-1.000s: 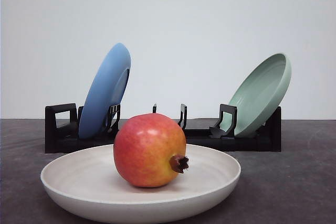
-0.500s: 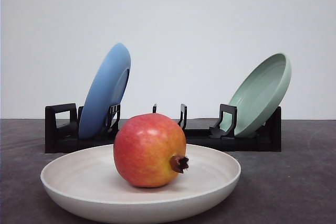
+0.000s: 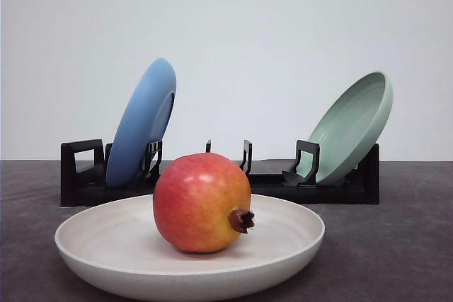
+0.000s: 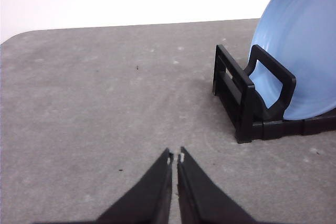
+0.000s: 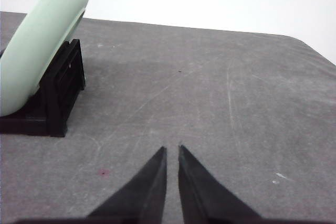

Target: Place pomegranate in white plate

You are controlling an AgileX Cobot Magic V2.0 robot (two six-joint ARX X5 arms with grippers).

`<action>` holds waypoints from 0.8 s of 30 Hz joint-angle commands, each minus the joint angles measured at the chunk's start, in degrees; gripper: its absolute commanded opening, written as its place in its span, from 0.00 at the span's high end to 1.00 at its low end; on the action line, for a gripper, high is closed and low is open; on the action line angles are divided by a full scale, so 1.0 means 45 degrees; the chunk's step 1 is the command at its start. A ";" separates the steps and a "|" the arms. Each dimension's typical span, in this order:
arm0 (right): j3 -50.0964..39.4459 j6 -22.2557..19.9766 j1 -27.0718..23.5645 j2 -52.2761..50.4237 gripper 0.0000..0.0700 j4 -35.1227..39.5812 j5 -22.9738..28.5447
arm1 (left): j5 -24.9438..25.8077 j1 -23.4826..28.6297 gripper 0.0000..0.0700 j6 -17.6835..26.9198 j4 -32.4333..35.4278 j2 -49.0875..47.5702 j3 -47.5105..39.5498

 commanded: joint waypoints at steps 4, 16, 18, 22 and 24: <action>-0.0049 -0.0053 -0.0024 -0.0019 0.95 0.0073 0.0000 | -0.0058 0.0005 1.00 -0.0068 -0.0005 -0.0024 -0.0151; -0.0049 -0.0054 -0.0025 -0.0019 0.95 0.0073 0.0001 | -0.0053 0.0005 1.00 -0.0073 -0.0005 -0.0024 -0.0151; -0.0049 -0.0053 -0.0024 -0.0019 0.95 0.0073 0.0000 | -0.0053 0.0005 1.00 -0.0068 -0.0005 -0.0024 -0.0151; -0.0049 -0.0053 -0.0025 -0.0019 0.95 0.0073 0.0000 | -0.0053 0.0005 1.00 -0.0068 -0.0005 -0.0024 -0.0151; -0.0049 -0.0058 -0.0024 -0.0019 0.95 0.0073 0.0000 | -0.0053 0.0005 1.00 -0.0068 -0.0005 -0.0024 -0.0151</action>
